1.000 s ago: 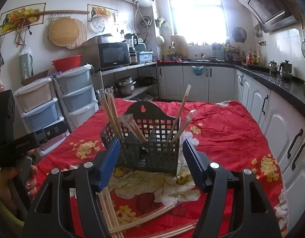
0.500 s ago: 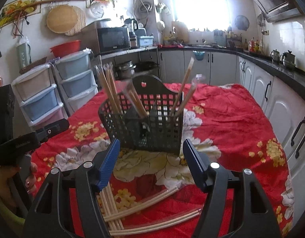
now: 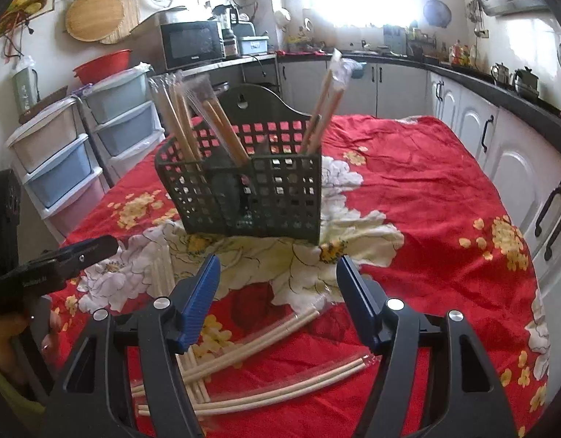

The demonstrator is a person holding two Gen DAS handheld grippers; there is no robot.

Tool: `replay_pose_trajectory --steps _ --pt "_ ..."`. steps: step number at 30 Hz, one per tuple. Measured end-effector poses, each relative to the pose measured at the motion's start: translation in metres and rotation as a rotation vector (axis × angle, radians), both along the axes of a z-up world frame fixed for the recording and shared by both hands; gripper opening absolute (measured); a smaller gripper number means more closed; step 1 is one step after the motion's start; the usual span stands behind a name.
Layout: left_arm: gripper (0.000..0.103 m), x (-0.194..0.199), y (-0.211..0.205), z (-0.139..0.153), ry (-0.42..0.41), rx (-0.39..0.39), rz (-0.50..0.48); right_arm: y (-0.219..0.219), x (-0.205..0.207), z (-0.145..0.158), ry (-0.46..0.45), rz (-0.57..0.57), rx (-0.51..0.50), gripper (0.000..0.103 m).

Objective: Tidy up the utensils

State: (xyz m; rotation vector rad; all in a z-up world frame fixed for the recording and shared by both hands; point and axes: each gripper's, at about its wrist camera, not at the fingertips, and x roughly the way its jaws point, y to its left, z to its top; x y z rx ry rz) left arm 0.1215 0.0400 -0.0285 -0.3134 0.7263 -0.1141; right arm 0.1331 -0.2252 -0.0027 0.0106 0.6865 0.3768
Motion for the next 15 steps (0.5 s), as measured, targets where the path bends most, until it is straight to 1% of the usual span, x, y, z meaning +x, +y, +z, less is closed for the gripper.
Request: replay_pose_trajectory --steps 4,5,6,8,10,11,12,13,15 --pt "0.092 0.002 0.001 -0.01 0.033 -0.026 -0.009 -0.003 0.002 -0.005 0.023 -0.01 -0.002 0.064" --pt "0.091 0.003 0.002 -0.012 0.044 -0.034 -0.012 -0.003 0.003 -0.007 0.029 -0.012 -0.003 0.064" --pt "0.088 0.004 0.002 -0.014 0.052 -0.045 -0.017 -0.004 0.003 -0.008 0.034 -0.012 -0.002 0.064" --pt "0.08 0.005 0.003 -0.019 0.069 -0.07 -0.025 -0.005 0.004 -0.01 0.042 -0.014 -0.001 0.064" --pt "0.066 0.007 0.003 -0.024 0.092 -0.101 -0.038 -0.006 0.005 -0.012 0.047 -0.014 -0.001 0.064" --pt "0.063 0.007 0.003 -0.026 0.101 -0.107 -0.04 -0.006 0.005 -0.012 0.049 -0.014 -0.001 0.064" --pt "0.056 0.008 0.003 -0.029 0.111 -0.121 -0.047 -0.006 0.005 -0.014 0.053 -0.015 -0.001 0.064" --pt "0.05 0.01 0.004 -0.033 0.128 -0.153 -0.057 -0.006 0.006 -0.014 0.055 -0.015 -0.001 0.064" --pt "0.044 0.014 0.006 -0.039 0.158 -0.197 -0.059 -0.007 0.007 -0.016 0.063 -0.015 -0.001 0.064"
